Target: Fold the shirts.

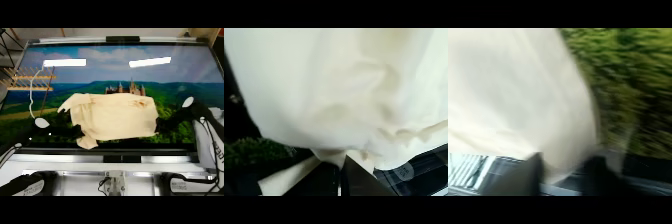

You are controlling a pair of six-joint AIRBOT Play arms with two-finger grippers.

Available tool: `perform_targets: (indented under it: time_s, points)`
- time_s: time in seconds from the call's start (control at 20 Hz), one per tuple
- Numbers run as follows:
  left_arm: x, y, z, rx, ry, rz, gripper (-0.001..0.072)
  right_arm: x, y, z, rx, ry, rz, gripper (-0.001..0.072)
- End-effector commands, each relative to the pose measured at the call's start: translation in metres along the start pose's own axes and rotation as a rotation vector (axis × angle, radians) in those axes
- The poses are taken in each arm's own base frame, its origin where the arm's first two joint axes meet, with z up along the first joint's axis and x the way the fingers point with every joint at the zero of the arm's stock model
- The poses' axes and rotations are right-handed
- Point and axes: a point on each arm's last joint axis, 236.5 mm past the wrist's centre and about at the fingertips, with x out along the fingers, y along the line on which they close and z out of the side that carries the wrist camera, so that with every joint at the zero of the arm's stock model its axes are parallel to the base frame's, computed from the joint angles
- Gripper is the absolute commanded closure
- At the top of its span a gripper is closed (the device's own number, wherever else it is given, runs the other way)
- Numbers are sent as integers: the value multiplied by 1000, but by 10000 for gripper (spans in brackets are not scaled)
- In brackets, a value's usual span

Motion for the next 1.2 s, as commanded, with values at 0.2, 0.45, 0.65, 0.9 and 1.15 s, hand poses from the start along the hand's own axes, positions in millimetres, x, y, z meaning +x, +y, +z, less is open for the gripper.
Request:
perform_targets:
  time_s: [0.2,0.45,0.65,0.9,1.15]
  points:
    - [-131,-32,63,322,-192,242,673,-97,52,47,-207,-347,-68,647]
    - [-438,-224,49,707,-1029,145,672,-399,163,-15,-546,-1205,-109,647]
    - [-606,-337,-104,913,-1554,-293,671,-553,207,-180,-655,-1826,-78,647]
    - [-615,-314,-128,962,-1598,-104,671,-569,185,-261,-585,-1982,-122,647]
    - [-513,-227,-15,755,-1214,228,671,-480,125,-165,-414,-1471,-299,647]
